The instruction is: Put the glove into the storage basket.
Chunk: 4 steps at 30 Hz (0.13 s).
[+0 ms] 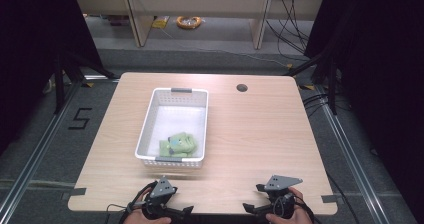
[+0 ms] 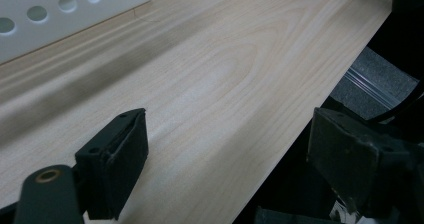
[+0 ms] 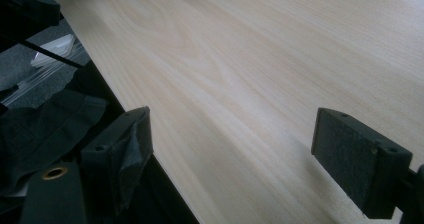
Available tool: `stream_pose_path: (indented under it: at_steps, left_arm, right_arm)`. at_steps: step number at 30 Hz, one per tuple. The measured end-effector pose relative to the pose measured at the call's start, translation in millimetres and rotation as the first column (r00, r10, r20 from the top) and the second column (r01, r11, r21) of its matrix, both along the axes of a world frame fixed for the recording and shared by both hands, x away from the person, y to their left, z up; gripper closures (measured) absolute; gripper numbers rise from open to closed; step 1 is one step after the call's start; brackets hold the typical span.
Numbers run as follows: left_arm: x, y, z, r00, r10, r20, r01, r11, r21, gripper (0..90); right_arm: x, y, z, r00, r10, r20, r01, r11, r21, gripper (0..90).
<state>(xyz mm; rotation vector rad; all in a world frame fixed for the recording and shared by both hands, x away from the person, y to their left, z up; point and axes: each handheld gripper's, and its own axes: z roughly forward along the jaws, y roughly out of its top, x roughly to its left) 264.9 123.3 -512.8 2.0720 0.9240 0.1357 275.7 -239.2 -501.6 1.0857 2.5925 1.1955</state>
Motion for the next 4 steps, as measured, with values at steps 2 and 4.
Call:
stream_pose_path:
  at_steps: [2, 4]
  left_arm:
    - [-0.1, -0.5, -0.4, 1.0, 0.003, 0.0, -0.003, 1.0, -0.006, 15.7]
    - [0.7, 0.4, -0.2, 1.0, 0.0, 0.002, 0.0, 1.0, 0.007, 15.7]
  right_arm:
    - [-0.1, -0.1, 0.3, 1.0, -0.008, 0.003, 0.008, 0.9999, 0.008, 17.6]
    - [0.0, -0.3, 0.5, 1.0, -0.006, -0.007, 0.006, 0.9999, 0.011, 17.5]
